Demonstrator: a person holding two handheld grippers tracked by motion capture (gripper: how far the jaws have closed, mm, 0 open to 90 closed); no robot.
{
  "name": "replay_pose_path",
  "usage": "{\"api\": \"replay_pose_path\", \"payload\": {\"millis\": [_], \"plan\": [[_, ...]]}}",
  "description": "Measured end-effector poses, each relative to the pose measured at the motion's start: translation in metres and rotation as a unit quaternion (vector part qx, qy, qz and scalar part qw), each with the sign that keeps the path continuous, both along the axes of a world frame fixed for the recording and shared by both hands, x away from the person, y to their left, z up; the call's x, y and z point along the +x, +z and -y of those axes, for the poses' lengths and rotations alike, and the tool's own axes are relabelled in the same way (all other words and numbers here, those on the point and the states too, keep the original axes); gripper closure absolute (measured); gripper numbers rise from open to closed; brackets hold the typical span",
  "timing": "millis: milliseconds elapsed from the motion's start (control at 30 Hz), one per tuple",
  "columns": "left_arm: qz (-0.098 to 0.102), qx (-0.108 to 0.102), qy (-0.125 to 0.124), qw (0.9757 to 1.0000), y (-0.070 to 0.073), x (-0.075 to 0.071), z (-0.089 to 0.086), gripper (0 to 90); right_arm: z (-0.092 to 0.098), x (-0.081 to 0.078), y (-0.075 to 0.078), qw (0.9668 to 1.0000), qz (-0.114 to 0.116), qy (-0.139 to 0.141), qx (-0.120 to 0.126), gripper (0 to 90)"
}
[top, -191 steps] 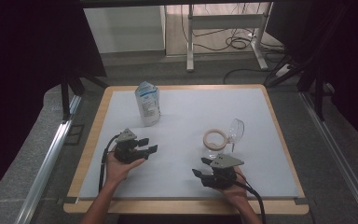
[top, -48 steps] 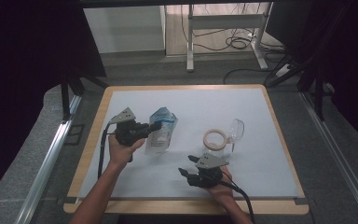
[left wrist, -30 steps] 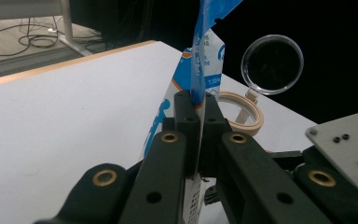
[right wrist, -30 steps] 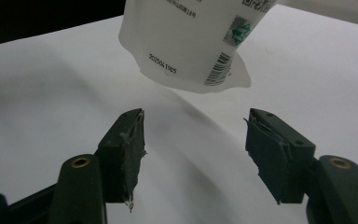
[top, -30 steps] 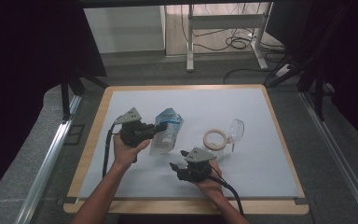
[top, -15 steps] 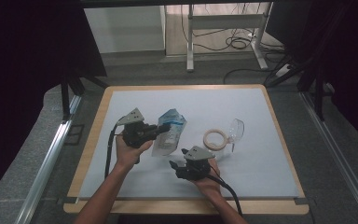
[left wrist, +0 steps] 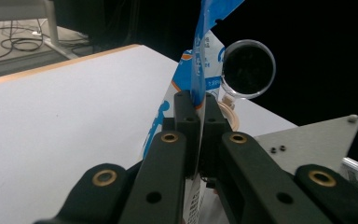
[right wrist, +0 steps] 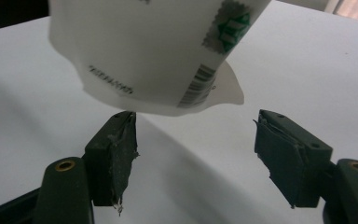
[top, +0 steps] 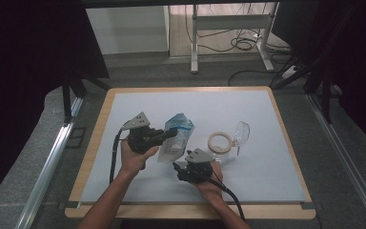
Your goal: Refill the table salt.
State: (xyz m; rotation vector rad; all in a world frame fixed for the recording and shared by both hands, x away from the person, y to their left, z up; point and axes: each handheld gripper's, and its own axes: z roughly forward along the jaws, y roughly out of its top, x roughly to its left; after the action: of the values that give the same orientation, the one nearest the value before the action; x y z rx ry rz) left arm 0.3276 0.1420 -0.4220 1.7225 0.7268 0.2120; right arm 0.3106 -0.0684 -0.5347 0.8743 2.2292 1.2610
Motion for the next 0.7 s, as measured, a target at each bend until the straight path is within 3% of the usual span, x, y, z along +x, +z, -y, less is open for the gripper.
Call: {"api": "replay_pose_path", "payload": {"millis": [133,400,700], "plan": [[-0.001,-0.003,-0.004,1.0000,0.002,-0.002,0.002,89.9,-0.004,0.000,0.000,1.0000,0.003,-0.005,-0.002,29.0],[-0.004,-0.007,-0.011,0.9999,0.007,0.000,0.007,90.0,-0.009,-0.003,0.004,0.9985,0.050,0.001,-0.023,28.8],[-0.008,-0.008,-0.021,0.9997,0.009,0.000,0.012,89.9,-0.007,0.002,0.001,0.9988,0.045,0.000,-0.019,28.0]]}}
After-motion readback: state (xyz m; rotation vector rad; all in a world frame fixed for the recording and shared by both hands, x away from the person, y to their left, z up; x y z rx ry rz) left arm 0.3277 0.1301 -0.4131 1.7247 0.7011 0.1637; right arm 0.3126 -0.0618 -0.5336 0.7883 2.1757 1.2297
